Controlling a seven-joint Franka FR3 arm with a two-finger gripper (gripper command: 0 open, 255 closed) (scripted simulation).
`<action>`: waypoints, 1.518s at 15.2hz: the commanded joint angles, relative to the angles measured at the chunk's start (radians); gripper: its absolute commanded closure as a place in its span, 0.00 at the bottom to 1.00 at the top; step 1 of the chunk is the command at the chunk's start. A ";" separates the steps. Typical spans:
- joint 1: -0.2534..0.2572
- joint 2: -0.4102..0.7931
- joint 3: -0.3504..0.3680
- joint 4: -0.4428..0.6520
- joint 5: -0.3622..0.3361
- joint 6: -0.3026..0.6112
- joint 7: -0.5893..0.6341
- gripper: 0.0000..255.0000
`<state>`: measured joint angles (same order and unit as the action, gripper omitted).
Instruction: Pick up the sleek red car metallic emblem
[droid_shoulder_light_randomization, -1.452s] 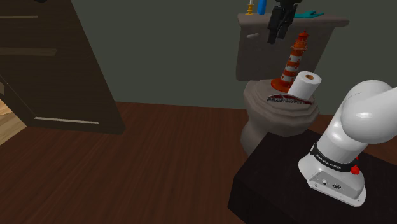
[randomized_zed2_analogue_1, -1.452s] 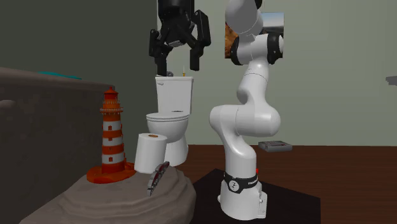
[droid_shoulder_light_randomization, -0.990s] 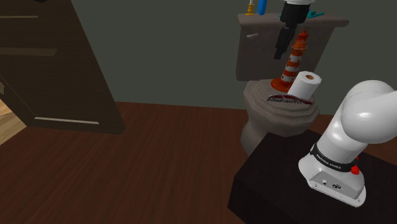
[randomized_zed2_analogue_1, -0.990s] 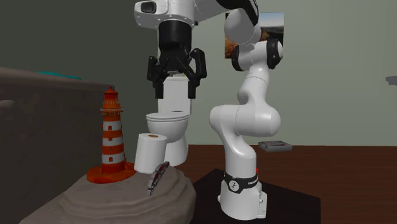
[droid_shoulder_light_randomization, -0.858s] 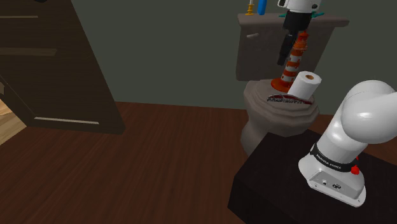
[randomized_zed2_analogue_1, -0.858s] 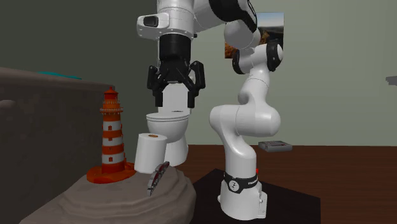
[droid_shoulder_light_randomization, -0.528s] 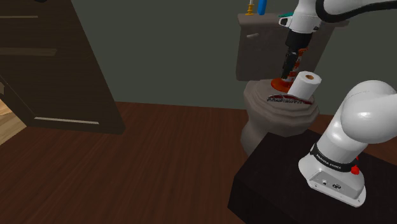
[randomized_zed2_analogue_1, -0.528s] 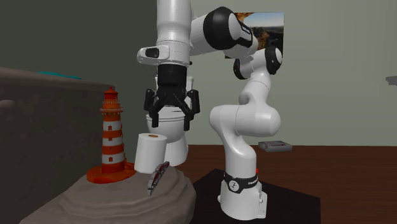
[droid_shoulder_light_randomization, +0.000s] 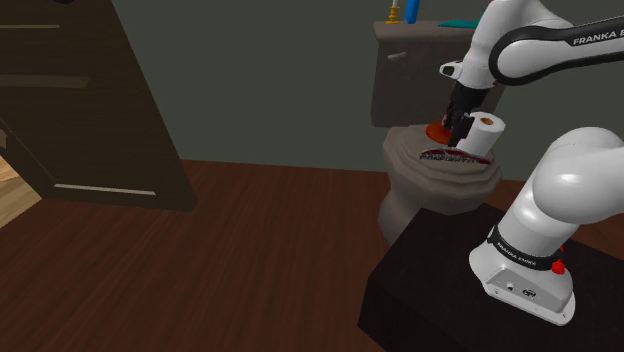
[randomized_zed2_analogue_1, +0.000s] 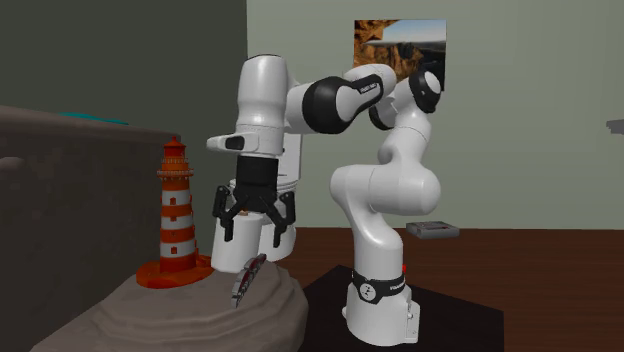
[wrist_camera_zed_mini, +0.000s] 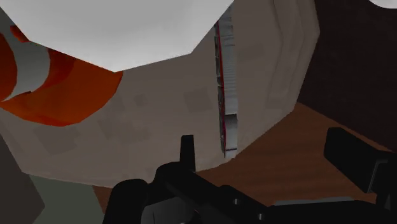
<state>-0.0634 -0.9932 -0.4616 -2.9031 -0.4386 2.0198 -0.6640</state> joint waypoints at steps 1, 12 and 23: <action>-0.025 0.035 -0.075 -0.032 -0.072 0.082 -0.079 0.00; -0.046 0.119 -0.135 -0.100 -0.138 0.230 -0.075 1.00; -0.039 0.098 -0.120 -0.082 -0.121 0.192 -0.077 1.00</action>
<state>-0.1039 -0.8861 -0.5868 -2.9901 -0.5647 2.2260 -0.7401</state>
